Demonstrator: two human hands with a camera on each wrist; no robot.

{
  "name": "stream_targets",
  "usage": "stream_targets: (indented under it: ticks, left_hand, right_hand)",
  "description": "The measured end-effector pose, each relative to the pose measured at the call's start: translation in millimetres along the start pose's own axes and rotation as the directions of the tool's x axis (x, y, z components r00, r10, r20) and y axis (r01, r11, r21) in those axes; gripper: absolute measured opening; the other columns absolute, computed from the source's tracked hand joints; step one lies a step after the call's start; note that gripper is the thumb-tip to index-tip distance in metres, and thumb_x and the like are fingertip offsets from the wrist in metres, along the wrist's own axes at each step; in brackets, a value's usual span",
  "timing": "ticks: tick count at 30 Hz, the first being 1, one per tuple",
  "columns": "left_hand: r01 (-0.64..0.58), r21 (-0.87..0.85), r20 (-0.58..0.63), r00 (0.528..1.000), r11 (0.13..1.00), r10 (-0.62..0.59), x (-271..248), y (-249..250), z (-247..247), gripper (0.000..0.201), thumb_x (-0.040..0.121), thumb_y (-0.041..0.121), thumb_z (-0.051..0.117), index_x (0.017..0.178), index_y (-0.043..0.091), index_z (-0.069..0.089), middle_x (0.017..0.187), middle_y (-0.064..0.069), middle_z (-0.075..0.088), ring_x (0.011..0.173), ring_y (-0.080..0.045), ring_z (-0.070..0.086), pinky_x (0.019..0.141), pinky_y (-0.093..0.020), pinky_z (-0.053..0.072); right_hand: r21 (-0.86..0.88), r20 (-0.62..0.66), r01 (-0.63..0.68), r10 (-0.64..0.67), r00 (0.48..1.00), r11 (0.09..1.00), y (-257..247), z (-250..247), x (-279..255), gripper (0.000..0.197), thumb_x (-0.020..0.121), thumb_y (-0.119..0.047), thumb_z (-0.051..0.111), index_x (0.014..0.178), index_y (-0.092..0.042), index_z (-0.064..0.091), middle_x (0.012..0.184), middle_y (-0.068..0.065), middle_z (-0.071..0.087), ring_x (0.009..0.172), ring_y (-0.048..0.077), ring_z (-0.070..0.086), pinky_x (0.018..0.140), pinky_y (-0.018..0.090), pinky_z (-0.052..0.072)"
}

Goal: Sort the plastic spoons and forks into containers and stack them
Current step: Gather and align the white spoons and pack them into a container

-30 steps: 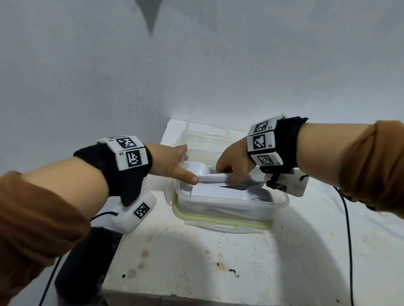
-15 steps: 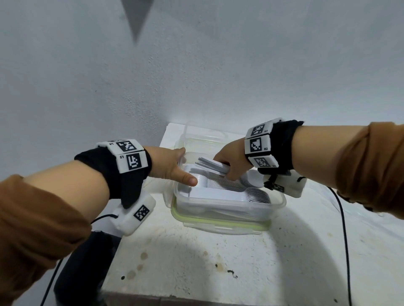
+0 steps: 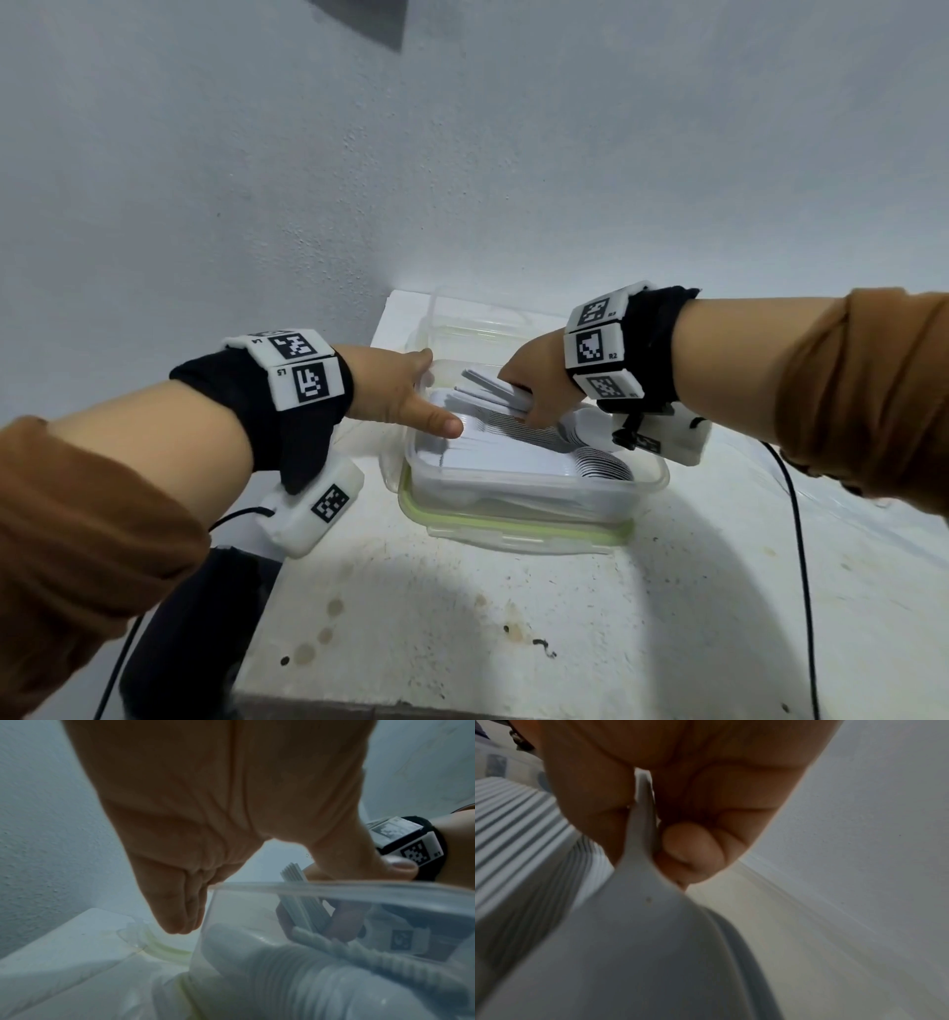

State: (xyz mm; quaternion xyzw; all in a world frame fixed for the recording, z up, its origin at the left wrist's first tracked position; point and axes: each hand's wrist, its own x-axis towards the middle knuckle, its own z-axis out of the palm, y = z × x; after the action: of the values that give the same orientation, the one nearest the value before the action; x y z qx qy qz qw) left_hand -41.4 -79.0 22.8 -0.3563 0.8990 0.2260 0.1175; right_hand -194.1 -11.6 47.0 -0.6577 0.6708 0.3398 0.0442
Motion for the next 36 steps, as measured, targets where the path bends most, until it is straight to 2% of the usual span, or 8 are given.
stream_targets:
  ticks: [6, 11, 15, 19, 24, 29, 32, 36]
  left_hand:
    - [-0.007, 0.008, 0.013, 1.000, 1.000, 0.007, 0, -1, 1, 0.094, 0.073, 0.065, 0.053, 0.146, 0.015, 0.017, 0.144, -0.001, 0.041, 0.129, -0.022, 0.042, 0.109, -0.035, 0.030]
    - [-0.028, 0.002, 0.017, 0.999, 1.000, 0.028, 0, -3, 0, 0.102, 0.064, 0.074, 0.053, 0.142, 0.016, 0.023, 0.142, 0.001, 0.042, 0.127, -0.021, 0.043, 0.109, -0.036, 0.031]
    - [-0.057, -0.009, 0.017, 0.998, 0.998, 0.057, 1, -6, 0, 0.116, 0.053, 0.082, 0.050, 0.144, 0.016, 0.021, 0.149, 0.007, 0.034, 0.131, -0.019, 0.040, 0.110, -0.038, 0.030]
    - [-0.068, -0.007, 0.018, 0.998, 0.998, 0.068, 1, -5, 0, 0.116, 0.050, 0.076, 0.047, 0.144, 0.015, 0.021, 0.149, 0.007, 0.033, 0.132, -0.019, 0.039, 0.111, -0.038, 0.029]
    - [-0.058, -0.013, 0.014, 0.998, 0.998, 0.058, 0, -3, 0, 0.110, 0.055, 0.076, 0.049, 0.142, 0.015, 0.023, 0.149, 0.008, 0.034, 0.131, -0.018, 0.040, 0.110, -0.036, 0.029]
    - [-0.018, 0.003, -0.005, 1.000, 1.000, 0.018, 2, -2, 0, 0.090, 0.077, 0.062, 0.053, 0.145, 0.014, 0.019, 0.147, 0.004, 0.037, 0.131, -0.019, 0.039, 0.109, -0.032, 0.029]
    - [-0.007, 0.005, -0.004, 1.000, 1.000, 0.007, 1, -1, -1, 0.090, 0.079, 0.061, 0.053, 0.147, 0.014, 0.016, 0.147, 0.002, 0.037, 0.132, -0.019, 0.039, 0.107, -0.030, 0.028]
    - [-0.017, 0.011, 0.002, 1.000, 1.000, 0.017, -1, 1, -1, 0.093, 0.074, 0.065, 0.053, 0.145, 0.015, 0.020, 0.147, 0.003, 0.036, 0.131, -0.019, 0.039, 0.108, -0.032, 0.029]
  right_hand:
    - [-0.127, 0.015, -0.040, 0.042, 0.999, 0.991, -6, -1, -2, 0.028, 0.089, -0.018, 0.051, 0.068, -0.017, 0.033, 0.060, -0.005, 0.040, 0.050, 0.008, 0.035, 0.044, 0.018, 0.027]
    - [-0.218, 0.044, -0.054, 0.065, 0.997, 0.975, -17, -6, 2, 0.009, 0.092, -0.020, 0.049, 0.091, -0.012, 0.046, 0.061, -0.005, 0.037, 0.050, 0.008, 0.031, 0.036, 0.016, 0.025]
    - [-0.219, 0.119, -0.059, 0.087, 0.989, 0.974, -18, -4, 3, 0.012, 0.091, -0.020, 0.051, 0.084, -0.013, 0.057, 0.029, -0.009, 0.043, 0.045, 0.005, 0.038, 0.024, 0.009, 0.026]
    - [-0.014, 0.108, -0.051, 0.053, 0.993, 0.999, -7, -1, 3, 0.013, 0.087, -0.025, 0.056, 0.088, -0.013, 0.053, 0.057, -0.006, 0.057, 0.031, -0.001, 0.046, 0.040, 0.011, 0.038]
    - [0.233, 0.071, -0.017, 0.000, 0.997, 0.972, 2, 4, 5, 0.029, 0.087, -0.034, 0.062, 0.103, -0.010, 0.057, 0.080, 0.002, 0.064, 0.028, -0.003, 0.047, 0.037, 0.006, 0.037]
    - [0.464, 0.148, -0.062, -0.009, 0.989, 0.884, 14, 6, 6, 0.024, 0.082, -0.028, 0.071, 0.094, -0.010, 0.061, 0.078, 0.003, 0.065, 0.047, 0.006, 0.061, 0.062, 0.024, 0.055]
    - [0.500, 0.150, -0.061, -0.018, 0.989, 0.864, 19, 7, 4, 0.021, 0.080, -0.028, 0.073, 0.074, -0.016, 0.058, 0.072, 0.002, 0.063, 0.046, 0.004, 0.061, 0.053, 0.017, 0.051]
    - [0.534, 0.170, -0.047, -0.053, 0.984, 0.844, 23, 7, 2, 0.016, 0.079, -0.028, 0.074, 0.072, -0.020, 0.062, 0.071, -0.004, 0.065, 0.059, 0.007, 0.064, 0.064, 0.018, 0.052]
